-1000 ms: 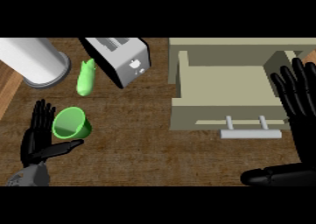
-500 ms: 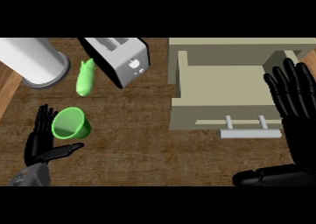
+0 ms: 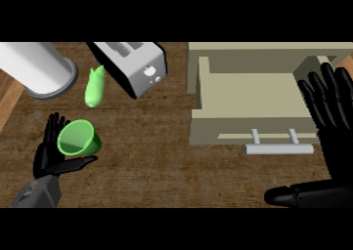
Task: Pick up the cup, place it into the drawer and close the drawer
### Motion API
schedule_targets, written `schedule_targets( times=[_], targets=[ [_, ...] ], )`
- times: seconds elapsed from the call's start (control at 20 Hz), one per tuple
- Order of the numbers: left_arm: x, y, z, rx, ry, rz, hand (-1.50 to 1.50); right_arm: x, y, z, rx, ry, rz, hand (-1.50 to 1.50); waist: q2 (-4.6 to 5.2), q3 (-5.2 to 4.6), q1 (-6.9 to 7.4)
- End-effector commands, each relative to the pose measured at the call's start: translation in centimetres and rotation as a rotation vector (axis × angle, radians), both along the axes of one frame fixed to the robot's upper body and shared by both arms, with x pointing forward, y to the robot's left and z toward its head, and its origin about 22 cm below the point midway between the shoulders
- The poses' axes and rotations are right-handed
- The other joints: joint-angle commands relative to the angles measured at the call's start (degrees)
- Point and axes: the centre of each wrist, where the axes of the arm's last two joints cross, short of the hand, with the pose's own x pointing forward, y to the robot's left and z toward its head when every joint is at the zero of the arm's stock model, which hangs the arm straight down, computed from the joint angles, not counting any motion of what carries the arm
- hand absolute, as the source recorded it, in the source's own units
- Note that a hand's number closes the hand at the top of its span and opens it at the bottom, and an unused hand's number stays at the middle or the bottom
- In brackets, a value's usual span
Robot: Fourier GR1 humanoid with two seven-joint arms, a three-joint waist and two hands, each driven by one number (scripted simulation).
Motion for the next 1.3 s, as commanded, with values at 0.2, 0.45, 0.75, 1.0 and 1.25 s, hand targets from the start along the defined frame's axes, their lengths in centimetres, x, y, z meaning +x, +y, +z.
schedule_targets(
  times=[0.2,0.45,0.75,1.0,1.25],
  targets=[
    [0.5,-1.0,-0.6,-0.067,-0.025,-0.002,-1.50,0.6,-0.4,0.2,0.003,-0.017,0.008,-1.50,0.21,-0.07,-0.43],
    [0.0,-1.4,-1.0,-0.154,-0.063,-0.065,-1.50,-0.8,-0.8,-1.3,-0.015,0.003,0.012,-1.50,0.21,-0.06,-0.53],
    [0.5,-0.3,-0.2,-0.223,-0.079,-0.131,1.50,-0.3,-0.5,1.2,-0.025,-0.010,0.019,-1.50,0.23,-0.11,-0.53],
    [0.7,-2.3,-0.7,-0.223,-0.163,-0.147,1.50,-0.3,-1.2,-1.2,-0.009,-0.003,0.007,-1.50,0.32,-0.09,-0.74],
    [1.3,-3.2,-0.6,-0.160,-0.205,-0.095,1.50,-0.8,-0.2,0.1,-0.011,0.006,0.009,-1.50,0.16,-0.08,-0.57]
  ],
)
